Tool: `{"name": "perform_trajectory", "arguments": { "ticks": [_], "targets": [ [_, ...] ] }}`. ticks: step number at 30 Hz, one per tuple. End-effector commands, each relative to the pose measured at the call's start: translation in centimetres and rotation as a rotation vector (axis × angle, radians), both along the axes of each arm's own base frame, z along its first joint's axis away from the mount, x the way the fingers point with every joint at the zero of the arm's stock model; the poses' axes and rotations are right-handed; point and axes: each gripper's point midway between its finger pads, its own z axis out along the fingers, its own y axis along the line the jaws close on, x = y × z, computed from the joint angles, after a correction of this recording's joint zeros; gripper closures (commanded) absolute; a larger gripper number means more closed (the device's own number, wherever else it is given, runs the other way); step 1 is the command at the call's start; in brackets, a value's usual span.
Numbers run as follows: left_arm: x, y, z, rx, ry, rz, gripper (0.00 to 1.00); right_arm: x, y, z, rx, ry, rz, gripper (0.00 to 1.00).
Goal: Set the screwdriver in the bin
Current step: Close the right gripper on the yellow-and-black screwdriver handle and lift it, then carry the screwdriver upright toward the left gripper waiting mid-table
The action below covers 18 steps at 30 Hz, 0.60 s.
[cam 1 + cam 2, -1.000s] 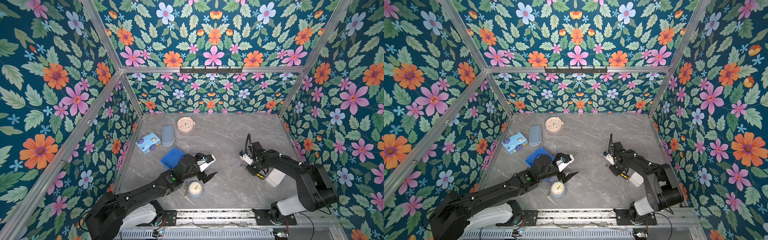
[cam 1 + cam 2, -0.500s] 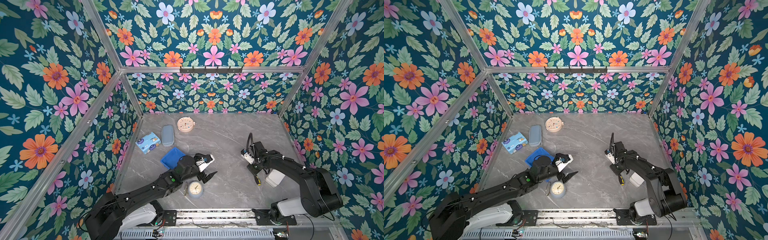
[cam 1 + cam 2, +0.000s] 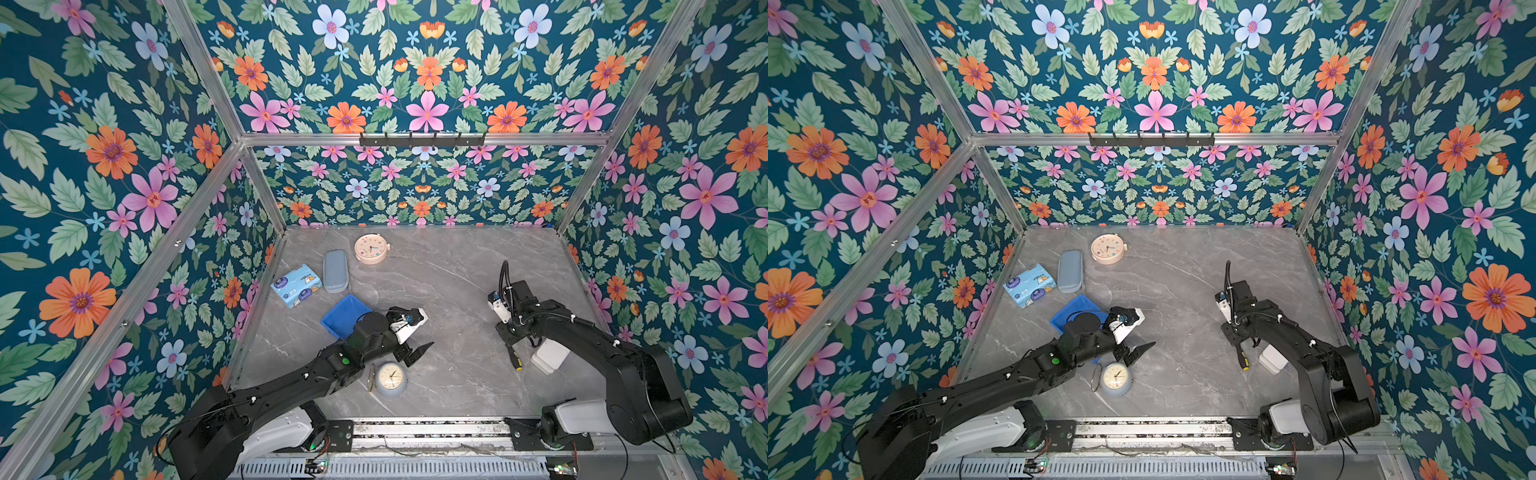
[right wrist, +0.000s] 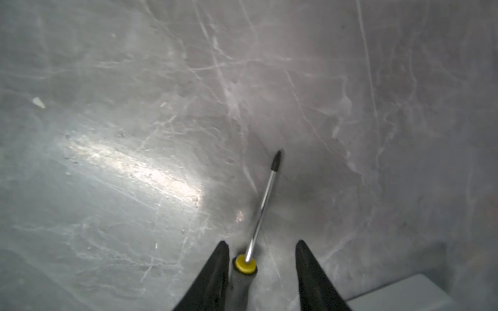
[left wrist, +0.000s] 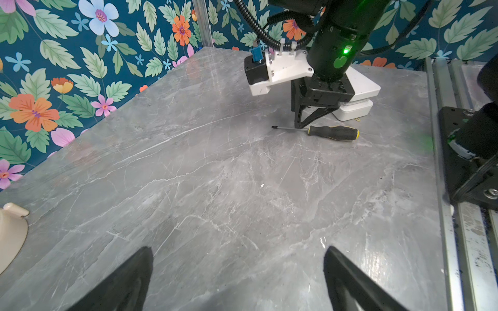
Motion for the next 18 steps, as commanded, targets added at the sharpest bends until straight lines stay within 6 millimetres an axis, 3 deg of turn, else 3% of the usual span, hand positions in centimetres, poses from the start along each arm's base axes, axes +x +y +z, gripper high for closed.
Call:
{"name": "perform_trajectory", "arguments": {
  "ticks": [1, 5, 11, 18],
  "targets": [
    [0.2, -0.1, 0.5, -0.022, -0.013, 0.008, 0.0, -1.8, -1.1, -0.2, -0.041, 0.079, -0.083, 0.43],
    [0.2, -0.2, 0.5, -0.021, -0.013, 0.0, 0.0, -2.0, -0.8, 0.2, -0.03, 0.12, -0.07, 0.45],
    [0.3, -0.3, 0.3, -0.016, -0.011, 0.001, 0.0, -3.9, -0.2, -1.9, -0.019, 0.281, -0.004, 0.46],
    [0.1, -0.1, 0.0, -0.021, 0.003, 0.004, 0.0, -3.5, 0.6, -3.1, 0.013, 0.322, 0.001, 0.54]
  ]
}}
